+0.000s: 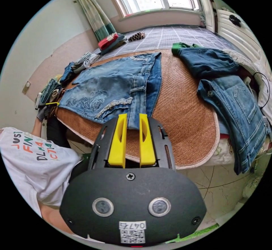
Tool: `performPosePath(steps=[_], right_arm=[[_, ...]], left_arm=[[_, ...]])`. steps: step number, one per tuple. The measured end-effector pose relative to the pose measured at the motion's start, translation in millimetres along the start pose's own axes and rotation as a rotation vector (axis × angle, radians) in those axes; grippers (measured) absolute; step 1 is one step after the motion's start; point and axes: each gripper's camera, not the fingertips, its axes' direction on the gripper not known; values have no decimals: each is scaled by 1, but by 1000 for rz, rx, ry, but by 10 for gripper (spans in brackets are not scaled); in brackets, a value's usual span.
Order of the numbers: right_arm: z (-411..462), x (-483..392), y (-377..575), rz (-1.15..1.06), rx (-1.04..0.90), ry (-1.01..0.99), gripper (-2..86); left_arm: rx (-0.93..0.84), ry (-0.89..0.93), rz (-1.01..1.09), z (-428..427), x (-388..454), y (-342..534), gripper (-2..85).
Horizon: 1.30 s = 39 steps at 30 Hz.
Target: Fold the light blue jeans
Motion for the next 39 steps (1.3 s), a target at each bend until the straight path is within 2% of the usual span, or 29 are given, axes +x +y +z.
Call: performPosePath(steps=[4,12,15,19,21,23,24,28,32,35,39], right_arm=[[11,26,-14,24,-63,-64,32],[22,38,-28,84,-163,-60,-8],[-3,28,-28,24,-101,-121,-10],[-54,29,-22,-51,135,-273,-11],[-53,42,-24,35,98,-242,-11],[-23,50,-34,97,-151,-117,-10],[-17,48,-36,102,-185,-102,-9],[-29,29,-54,171,-163,20,0],[-54,-35,-81,52,-64,179,9],[-45,-95,-107,-148,-51,106,8],[-14,-148,-139,-306,-106,-18,1]], left_arm=[[-2,74,-34,4,-2,8,-10],[24,58,23,-18,20,-8,-10],[-16,36,26,-11,20,-16,-10],[-22,47,19,-14,16,-18,-10],[-26,50,16,-14,14,-18,-10],[-30,80,12,-12,11,-19,-10],[-31,104,5,-11,8,-20,-10],[-36,110,-10,-21,7,-20,-10],[32,87,8,-52,23,-15,-10],[98,110,19,-65,33,-16,-10],[22,45,11,-40,41,-30,-10]])
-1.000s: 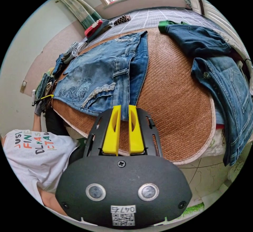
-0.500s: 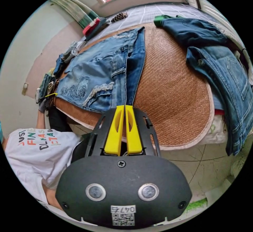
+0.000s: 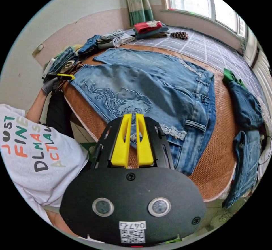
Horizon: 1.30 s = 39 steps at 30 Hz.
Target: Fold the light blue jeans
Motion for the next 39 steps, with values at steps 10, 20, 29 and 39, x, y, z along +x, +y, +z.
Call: performPosePath(steps=[10,20,29,39], right_arm=[[47,-7,-77,10,-153,-81,-11],[22,13,-80,108,-124,-96,-12],[10,-44,-125,-103,-44,-276,-12],[48,-139,-207,-333,-99,-368,-12]], left_arm=[[-19,49,-106,4,-12,20,-10],[51,37,-26,-18,32,22,-10],[-14,-24,-79,-3,40,44,-10],[65,141,51,1,93,71,-10]])
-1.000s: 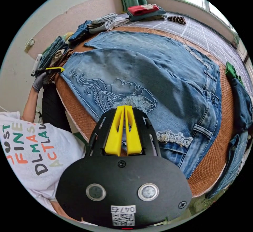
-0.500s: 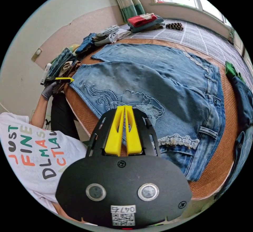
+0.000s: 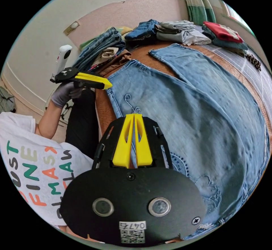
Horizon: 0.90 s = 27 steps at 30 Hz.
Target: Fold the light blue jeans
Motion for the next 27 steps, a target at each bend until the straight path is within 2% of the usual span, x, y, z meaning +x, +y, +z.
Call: performPosePath(steps=[4,7,11,14,15,17,20,23,27], right_arm=[[31,5,-25,25,-84,-10,-13],[16,4,-20,54,-72,-43,-12],[-16,-3,-5,57,33,-3,-12],[-2,7,7,99,-77,-3,-12],[-5,8,11,108,-58,-22,-12],[-51,-1,41,112,201,17,-12],[-120,-19,97,87,427,181,-8],[-180,-28,169,146,515,368,-2],[-238,-31,259,278,512,489,0]], left_arm=[[-16,6,-50,11,-11,19,-10],[27,45,-160,2,-35,50,-9],[158,184,-393,-10,-88,116,-4],[229,190,-534,-7,-113,159,19],[240,184,-575,-5,-119,172,42],[244,203,-602,0,-124,185,68],[224,263,-622,18,-132,200,87],[239,322,-665,36,-141,218,95],[236,470,-711,80,-156,232,91]])
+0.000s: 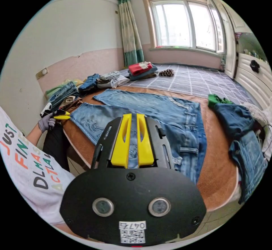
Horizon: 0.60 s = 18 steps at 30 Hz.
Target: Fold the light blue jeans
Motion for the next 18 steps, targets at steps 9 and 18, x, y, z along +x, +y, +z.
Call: performPosePath(steps=[9,18], right_arm=[[-126,48,105,211,-91,294,13],[-91,5,122,18,-230,321,47]], left_arm=[[-6,-96,39,4,-3,30,91],[-18,-41,-23,33,-25,48,106]])
